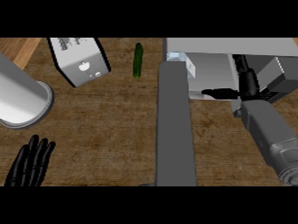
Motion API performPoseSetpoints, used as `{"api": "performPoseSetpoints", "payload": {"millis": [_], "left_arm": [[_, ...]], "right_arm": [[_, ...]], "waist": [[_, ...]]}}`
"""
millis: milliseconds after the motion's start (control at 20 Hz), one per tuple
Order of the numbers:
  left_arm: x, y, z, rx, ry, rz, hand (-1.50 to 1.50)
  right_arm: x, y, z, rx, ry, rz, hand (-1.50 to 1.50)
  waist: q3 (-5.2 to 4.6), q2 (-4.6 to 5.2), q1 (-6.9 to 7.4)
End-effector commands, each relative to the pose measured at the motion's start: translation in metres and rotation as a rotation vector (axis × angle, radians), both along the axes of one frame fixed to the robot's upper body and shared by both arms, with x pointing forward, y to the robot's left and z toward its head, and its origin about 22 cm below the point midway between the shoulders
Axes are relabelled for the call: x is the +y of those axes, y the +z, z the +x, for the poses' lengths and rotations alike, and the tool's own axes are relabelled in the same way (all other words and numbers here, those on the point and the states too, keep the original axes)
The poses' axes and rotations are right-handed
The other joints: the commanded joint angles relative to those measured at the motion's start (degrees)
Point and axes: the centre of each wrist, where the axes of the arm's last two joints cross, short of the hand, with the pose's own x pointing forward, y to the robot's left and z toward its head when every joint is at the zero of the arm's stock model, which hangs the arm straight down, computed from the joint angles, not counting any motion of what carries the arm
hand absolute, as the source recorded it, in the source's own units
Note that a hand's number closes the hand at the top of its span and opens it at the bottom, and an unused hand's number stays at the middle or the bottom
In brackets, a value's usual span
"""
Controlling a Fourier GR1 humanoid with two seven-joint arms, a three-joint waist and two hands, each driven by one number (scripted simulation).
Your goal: Pick up the milk, place it into the microwave and close the microwave
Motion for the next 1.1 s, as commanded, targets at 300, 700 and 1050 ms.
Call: {"api": "performPoseSetpoints", "payload": {"millis": [300,700,1050], "left_arm": [[-0.004,0.003,0.008,0.017,0.008,-0.015,-1.50],[0.000,0.009,-0.002,0.041,-0.113,0.002,-1.50],[-0.005,0.004,0.005,0.077,-0.290,0.055,1.50]], "right_arm": [[0.005,-0.071,-0.058,0.152,0.034,0.097,-1.50],[-0.012,-0.114,-0.114,0.164,0.040,0.224,-1.50],[-0.015,-0.145,-0.166,0.177,0.130,0.355,-1.50]], "waist": [[0.63,0.04,-2.35],[0.62,0.02,-2.27],[0.60,-0.11,-2.74]]}}
